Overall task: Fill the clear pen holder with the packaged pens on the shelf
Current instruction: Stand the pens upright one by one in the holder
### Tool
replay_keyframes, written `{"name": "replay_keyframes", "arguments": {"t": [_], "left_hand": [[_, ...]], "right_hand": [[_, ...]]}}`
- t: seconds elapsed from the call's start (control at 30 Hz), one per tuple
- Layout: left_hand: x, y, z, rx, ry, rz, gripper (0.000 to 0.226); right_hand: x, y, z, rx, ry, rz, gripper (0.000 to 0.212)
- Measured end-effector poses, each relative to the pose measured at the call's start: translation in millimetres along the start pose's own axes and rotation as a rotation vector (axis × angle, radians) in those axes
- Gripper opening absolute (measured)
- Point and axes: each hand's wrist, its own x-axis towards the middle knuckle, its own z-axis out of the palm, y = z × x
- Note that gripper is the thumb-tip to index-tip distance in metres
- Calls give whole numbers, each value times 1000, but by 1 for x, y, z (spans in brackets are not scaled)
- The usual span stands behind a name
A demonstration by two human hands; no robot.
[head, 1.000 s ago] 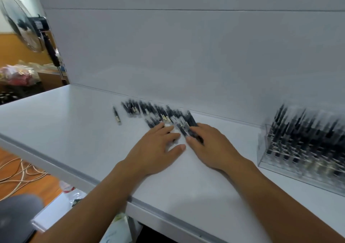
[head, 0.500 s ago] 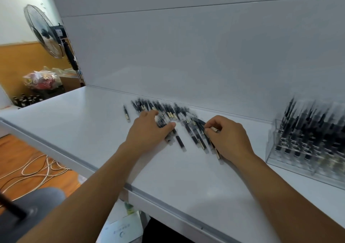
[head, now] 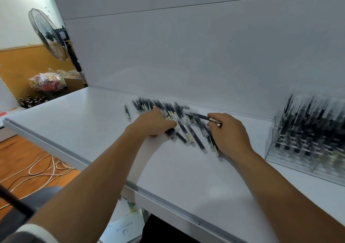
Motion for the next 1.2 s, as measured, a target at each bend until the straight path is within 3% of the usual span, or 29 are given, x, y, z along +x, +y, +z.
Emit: {"name": "replay_keyframes", "arguments": {"t": [0.2, 0.33, 0.47, 0.63, 0.77, 0.93, 1.03, 1.2], "left_hand": [[0, -3, -4, -263, -73, -53, 38], [2, -13, -2, -422, -27, -91, 26], [-2, -17, -4, -724, -12, -141, 11], [-5, -20, 3, -512, 10, -79, 7], [-1, -15, 4, -216, 13, -54, 65], [4, -5, 3, -138, 0, -35, 63], [5, -9, 1, -195, -23, -48, 67], [0, -10, -3, -270, -6, -39, 54]], "right_hand": [[-3, -3, -3, -69, -32, 14, 18], [-3, -4, -5, -135, -65, 32, 11], [-2, -3, -3, -71, -33, 53, 13], [1, -3, 0, 10, -12, 61, 12], [1, -1, 0, 9, -24, 48, 10], [1, -1, 0, 18, -22, 51, 11], [1, -1, -2, 25, -17, 47, 11], [3, 0, 1, 39, -17, 48, 11]]}}
